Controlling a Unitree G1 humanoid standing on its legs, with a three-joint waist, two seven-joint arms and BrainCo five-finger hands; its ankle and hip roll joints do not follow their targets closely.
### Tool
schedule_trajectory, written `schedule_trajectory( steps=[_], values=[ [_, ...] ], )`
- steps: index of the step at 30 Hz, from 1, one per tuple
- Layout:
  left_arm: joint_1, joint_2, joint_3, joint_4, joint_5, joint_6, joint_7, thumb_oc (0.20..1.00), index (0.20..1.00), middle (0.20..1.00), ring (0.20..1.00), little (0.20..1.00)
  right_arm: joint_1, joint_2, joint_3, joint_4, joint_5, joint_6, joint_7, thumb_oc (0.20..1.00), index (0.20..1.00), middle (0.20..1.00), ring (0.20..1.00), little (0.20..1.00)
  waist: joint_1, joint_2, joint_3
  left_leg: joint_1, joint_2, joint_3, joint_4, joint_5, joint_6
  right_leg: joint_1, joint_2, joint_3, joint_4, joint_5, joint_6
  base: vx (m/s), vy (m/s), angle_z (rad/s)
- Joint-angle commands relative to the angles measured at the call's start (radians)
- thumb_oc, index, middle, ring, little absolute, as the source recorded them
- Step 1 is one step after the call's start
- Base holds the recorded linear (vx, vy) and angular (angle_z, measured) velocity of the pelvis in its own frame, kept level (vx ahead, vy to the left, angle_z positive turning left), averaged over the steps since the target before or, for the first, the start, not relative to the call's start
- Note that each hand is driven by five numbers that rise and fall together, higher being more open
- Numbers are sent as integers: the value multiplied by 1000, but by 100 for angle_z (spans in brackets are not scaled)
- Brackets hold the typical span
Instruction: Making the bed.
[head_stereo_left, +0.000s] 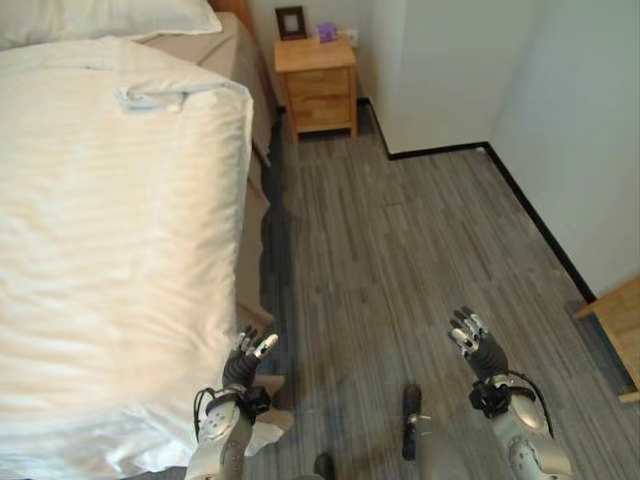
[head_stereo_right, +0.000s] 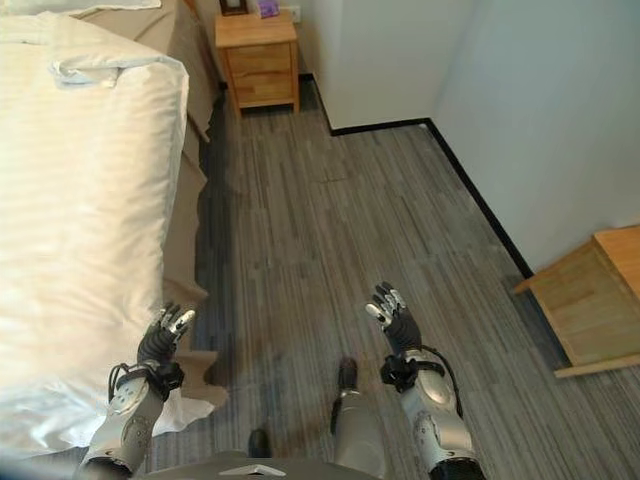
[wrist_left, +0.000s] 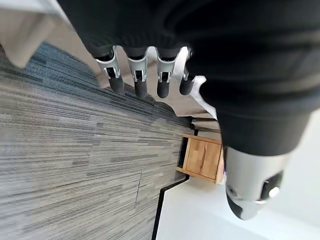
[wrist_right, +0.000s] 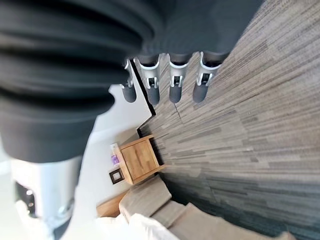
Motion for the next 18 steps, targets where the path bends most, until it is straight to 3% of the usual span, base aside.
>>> schedule_trajectory(
  steps=[1,3,4,5,6,7,8,10,11,12,13,14,16,17,18],
  values=[
    [-54,33,22,-56,21,-64,-8,1000,1000,1000,1000,1000,-1,-22,7,-71,-6,-49,16,1000,1000,1000,1000,1000,-27,-9,-41,134,-27,-53,230,52,-49,70,28,-22,-135,170,20,547,-217,64],
    [-43,16,16,-55,-6,-53,-2,1000,1000,1000,1000,1000,-13,-33,12,-70,52,-51,11,1000,1000,1000,1000,1000,-18,-20,-42,8,-5,-30,617,260,-71,139,47,-33,-117,120,-39,625,-398,2],
    [-40,6,14,-74,-40,-52,-5,1000,1000,1000,1000,1000,-14,-25,18,-79,129,-49,22,1000,1000,1000,1000,1000,1,-41,-30,-80,4,4,768,292,-65,201,55,-43,-131,94,-71,598,-487,-22],
    [-35,10,3,-92,-45,-48,-20,1000,1000,1000,1000,1000,-9,-28,21,-76,146,-49,33,1000,1000,1000,1000,1000,26,-61,-15,-160,1,29,877,283,-47,254,61,-44,-153,72,-91,373,-316,-10],
    [-35,10,3,-92,-45,-48,-20,1000,1000,1000,1000,1000,-9,-28,21,-76,146,-49,33,1000,1000,1000,1000,1000,25,-62,-16,-161,0,29,877,284,-47,253,60,-44,-153,72,-91,350,-258,-15],
    [-35,12,-16,-104,-31,-41,-26,1000,1000,1000,1000,1000,-9,-51,17,-71,118,-53,22,1000,1000,1000,1000,1000,60,-81,11,-258,-11,55,960,247,-41,314,64,-38,-173,42,-103,553,-203,-24],
    [-39,6,-29,-104,-47,-38,-35,1000,1000,1000,1000,1000,-26,-70,5,-59,102,-50,-2,1000,1000,1000,1000,1000,106,-88,30,-392,-25,81,952,194,-31,395,63,-18,-223,25,-91,771,-205,-23],
    [-38,-2,-46,-99,-62,-40,-46,1000,1000,1000,1000,1000,-32,-69,-7,-45,118,-53,-7,1000,1000,1000,1000,1000,138,-77,24,-453,-6,103,803,185,-38,474,61,-12,-255,-6,-79,731,-17,-17],
    [-36,-6,-54,-94,-64,-39,-55,1000,1000,1000,1000,1000,-33,-70,-12,-39,112,-59,-6,1000,1000,1000,1000,1000,148,-64,14,-472,20,139,632,208,-44,507,65,-22,-263,-34,-71,470,35,-39],
    [-36,-6,-55,-93,-64,-39,-55,1000,1000,1000,1000,1000,-32,-70,-13,-39,112,-59,-6,1000,1000,1000,1000,1000,148,-68,12,-468,15,142,621,215,-43,506,60,-22,-263,-33,-71,474,51,-45],
    [-35,-6,-66,-91,-64,-39,-59,1000,1000,1000,1000,1000,-31,-74,-13,-38,91,-62,-13,1000,1000,1000,1000,1000,156,-63,4,-466,29,166,511,223,-43,537,53,-31,-271,-46,-63,704,113,-44],
    [-38,-12,-62,-72,-60,-43,-54,1000,1000,1000,1000,1000,-32,-82,-11,-39,33,-70,-15,1000,1000,1000,1000,1000,171,-41,-16,-459,23,198,200,285,-61,597,62,-49,-280,-89,-37,703,114,-43],
    [-35,-13,-61,-65,-58,-41,-53,1000,1000,1000,1000,1000,-34,-86,-6,-31,10,-66,-15,1000,1000,1000,1000,1000,183,-36,-32,-460,24,198,124,304,-64,629,59,-52,-280,-98,-25,715,133,-12],
    [-16,-11,-41,-64,-41,-38,-44,1000,1000,1000,1000,1000,-41,-86,1,-16,-15,-55,-10,1000,1000,1000,1000,1000,199,-43,-57,-463,16,224,42,349,-75,676,37,-51,-280,-96,2,967,193,14],
    [2,-10,-22,-63,-34,-36,-40,1000,1000,1000,1000,1000,-47,-82,3,-16,-22,-48,-3,1000,1000,1000,1000,1000,211,-47,-73,-465,19,244,74,364,-75,702,26,-49,-265,-81,15,1038,249,8]
  ],
)
